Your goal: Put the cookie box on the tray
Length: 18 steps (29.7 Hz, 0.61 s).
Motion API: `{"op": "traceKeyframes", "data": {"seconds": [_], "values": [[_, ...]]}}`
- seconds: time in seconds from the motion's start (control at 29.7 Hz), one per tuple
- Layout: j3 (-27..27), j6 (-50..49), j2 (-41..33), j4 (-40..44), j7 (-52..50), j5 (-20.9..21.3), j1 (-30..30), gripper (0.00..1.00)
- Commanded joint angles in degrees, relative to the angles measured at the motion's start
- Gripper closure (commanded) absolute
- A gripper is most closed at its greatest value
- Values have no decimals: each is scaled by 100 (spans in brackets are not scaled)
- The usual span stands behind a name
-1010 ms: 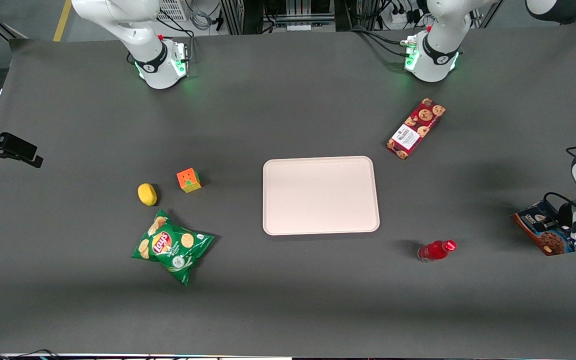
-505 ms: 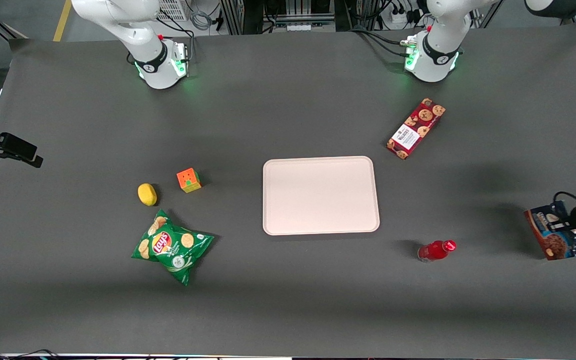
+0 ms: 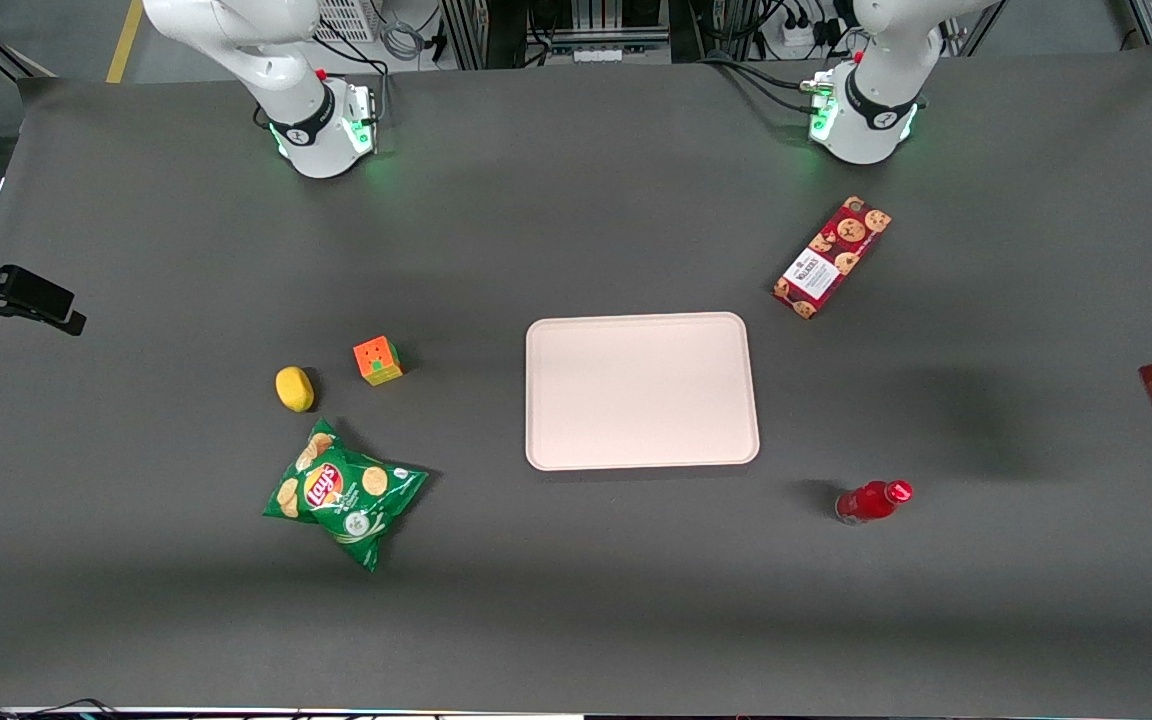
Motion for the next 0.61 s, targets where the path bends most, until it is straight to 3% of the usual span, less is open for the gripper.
{"op": "traceKeyframes", "data": {"seconds": [0.0,0.17,0.34,0.57], "values": [[-173,-298,-75,68,-14,-253,-34,96],[-629,-773,-260,15,-883,-632,-34,97],[-1638,-906,-348,-186,-2102,-834,-34,97],[-2607,-826,-436,-327,-3415,-984,-78,97]]}}
